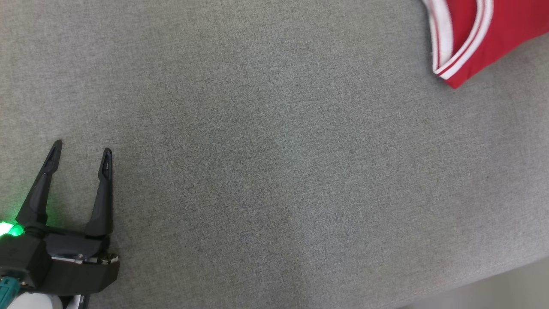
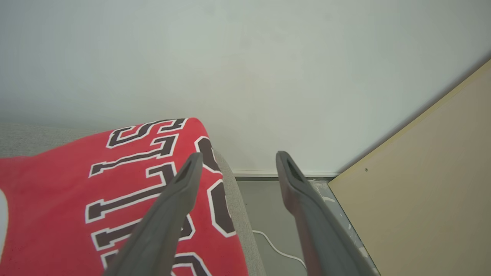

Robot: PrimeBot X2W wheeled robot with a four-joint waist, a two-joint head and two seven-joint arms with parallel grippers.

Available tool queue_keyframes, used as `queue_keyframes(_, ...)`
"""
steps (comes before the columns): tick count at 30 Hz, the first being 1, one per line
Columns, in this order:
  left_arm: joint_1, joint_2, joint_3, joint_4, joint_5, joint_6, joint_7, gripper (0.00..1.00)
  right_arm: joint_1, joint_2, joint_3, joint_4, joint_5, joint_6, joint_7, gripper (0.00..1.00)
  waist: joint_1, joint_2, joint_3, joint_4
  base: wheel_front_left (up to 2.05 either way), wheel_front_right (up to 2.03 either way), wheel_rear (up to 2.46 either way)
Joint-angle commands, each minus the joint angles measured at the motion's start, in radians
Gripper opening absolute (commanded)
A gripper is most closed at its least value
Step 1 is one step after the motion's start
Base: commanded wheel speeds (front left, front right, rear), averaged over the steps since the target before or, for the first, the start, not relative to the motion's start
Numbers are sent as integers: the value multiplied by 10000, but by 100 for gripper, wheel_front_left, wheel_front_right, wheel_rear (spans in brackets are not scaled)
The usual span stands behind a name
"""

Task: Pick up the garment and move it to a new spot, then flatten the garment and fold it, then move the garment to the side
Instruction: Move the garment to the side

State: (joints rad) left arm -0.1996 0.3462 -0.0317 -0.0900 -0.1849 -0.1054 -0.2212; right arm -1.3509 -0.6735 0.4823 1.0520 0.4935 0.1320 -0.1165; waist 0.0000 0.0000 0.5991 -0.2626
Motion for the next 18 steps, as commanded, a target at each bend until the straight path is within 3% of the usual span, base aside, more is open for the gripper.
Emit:
queue_keyframes(1,-28,6,-28,219,-64,22,40,100,-107,65,21,51,-21,-34,-96,100,0,0,-17,0,0,0,0)
queue_keyframes(9,121,-106,-42,303,-143,176,-73,100,-184,201,93,278,-185,-34,-611,100,0,0,-454,107,0,0,0)
queue_keyframes(18,718,-490,166,899,-403,424,-352,100,729,699,109,-224,-17,-34,-1365,100,0,0,-1951,441,0,0,0)
